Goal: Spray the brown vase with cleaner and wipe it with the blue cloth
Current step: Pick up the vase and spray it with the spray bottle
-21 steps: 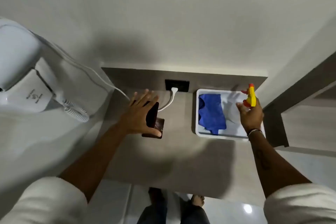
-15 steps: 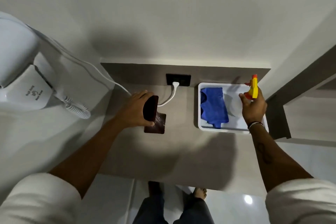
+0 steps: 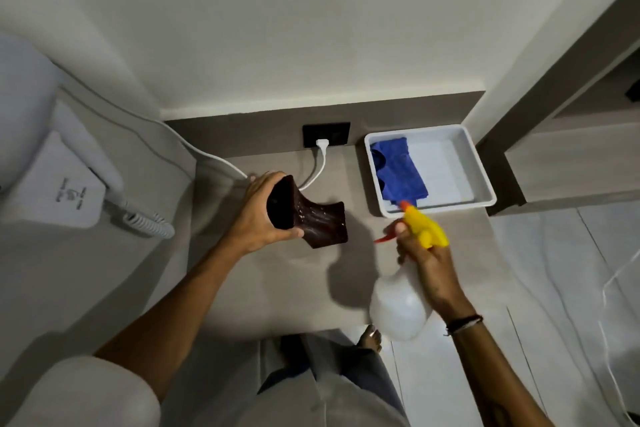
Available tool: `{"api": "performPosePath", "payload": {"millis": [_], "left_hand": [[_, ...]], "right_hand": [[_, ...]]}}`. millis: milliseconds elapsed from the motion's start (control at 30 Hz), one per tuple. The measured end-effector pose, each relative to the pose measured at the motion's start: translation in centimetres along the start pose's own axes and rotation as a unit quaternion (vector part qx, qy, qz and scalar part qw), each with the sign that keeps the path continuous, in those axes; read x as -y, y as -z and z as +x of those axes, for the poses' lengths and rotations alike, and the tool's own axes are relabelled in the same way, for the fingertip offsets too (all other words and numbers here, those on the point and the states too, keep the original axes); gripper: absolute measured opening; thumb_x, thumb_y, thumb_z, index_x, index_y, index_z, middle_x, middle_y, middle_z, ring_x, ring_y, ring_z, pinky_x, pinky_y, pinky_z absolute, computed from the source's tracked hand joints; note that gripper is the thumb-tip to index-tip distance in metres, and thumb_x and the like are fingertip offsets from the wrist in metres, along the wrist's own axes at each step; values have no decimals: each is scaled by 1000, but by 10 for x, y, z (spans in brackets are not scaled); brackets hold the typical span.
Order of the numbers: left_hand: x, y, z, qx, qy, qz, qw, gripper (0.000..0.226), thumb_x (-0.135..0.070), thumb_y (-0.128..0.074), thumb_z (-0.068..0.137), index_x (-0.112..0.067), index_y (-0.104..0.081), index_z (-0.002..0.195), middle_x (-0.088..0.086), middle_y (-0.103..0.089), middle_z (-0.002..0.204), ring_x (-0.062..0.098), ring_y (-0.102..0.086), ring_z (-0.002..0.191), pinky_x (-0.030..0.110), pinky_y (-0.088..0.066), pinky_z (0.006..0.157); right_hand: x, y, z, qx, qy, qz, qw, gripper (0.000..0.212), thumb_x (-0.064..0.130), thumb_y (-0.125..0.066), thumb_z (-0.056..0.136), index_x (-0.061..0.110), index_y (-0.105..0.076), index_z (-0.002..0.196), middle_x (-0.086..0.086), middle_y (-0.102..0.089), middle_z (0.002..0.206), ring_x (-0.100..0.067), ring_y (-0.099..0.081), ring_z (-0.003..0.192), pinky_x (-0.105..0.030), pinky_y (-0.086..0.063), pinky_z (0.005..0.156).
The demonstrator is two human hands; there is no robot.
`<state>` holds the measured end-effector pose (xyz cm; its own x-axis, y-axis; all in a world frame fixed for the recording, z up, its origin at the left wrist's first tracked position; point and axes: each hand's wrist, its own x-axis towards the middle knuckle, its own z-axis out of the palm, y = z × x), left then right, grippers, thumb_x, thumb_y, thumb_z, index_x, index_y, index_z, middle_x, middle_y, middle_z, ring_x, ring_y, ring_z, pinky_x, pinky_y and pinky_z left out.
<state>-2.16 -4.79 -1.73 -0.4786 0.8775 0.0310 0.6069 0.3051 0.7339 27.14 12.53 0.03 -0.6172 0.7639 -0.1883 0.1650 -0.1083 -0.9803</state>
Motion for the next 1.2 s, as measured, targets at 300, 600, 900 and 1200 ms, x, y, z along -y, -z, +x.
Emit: {"api": "performPosePath", "payload": {"millis": [300,600,900,1200], "left_hand": [[7,11,2,33,3,19,999,118,-56,-97,49,-18,-49,149,1,-56,143,25,-54,132,52,-45,113],[5,15,-7,29,14,65,997,123,-66,-94,49,-20,-46,152,3,-56,149,25,-52,135,45,-45,113],[7,15,-12,8,52,65,996,119,-79,-89,50,-26,-47,148,-1,-61,141,21,-59,127,44,-54,105],[-2,22,7,-19,309,15,951,105,-91,-70,66,-30,-49,149,5,-62,142,29,-62,123,35,-47,88]], "right_hand": [[-10,-78,-10,158,-14,-84,984,39,30,-72,102,39,-67,140,-9,-80,88,-10,-56,52,-28,-51,55],[-8,-67,4,116,10,-241,964,45,55,-65,100,35,-70,140,13,-70,73,-4,-61,58,-28,-53,64],[-12,-62,9,111,4,-248,962,41,57,-67,99,18,-75,108,-3,-71,77,-24,-67,71,-45,-58,73],[-14,-47,10,93,0,-230,969,31,53,-69,97,22,-71,95,6,-63,69,-18,-62,61,-53,-62,63]]}}
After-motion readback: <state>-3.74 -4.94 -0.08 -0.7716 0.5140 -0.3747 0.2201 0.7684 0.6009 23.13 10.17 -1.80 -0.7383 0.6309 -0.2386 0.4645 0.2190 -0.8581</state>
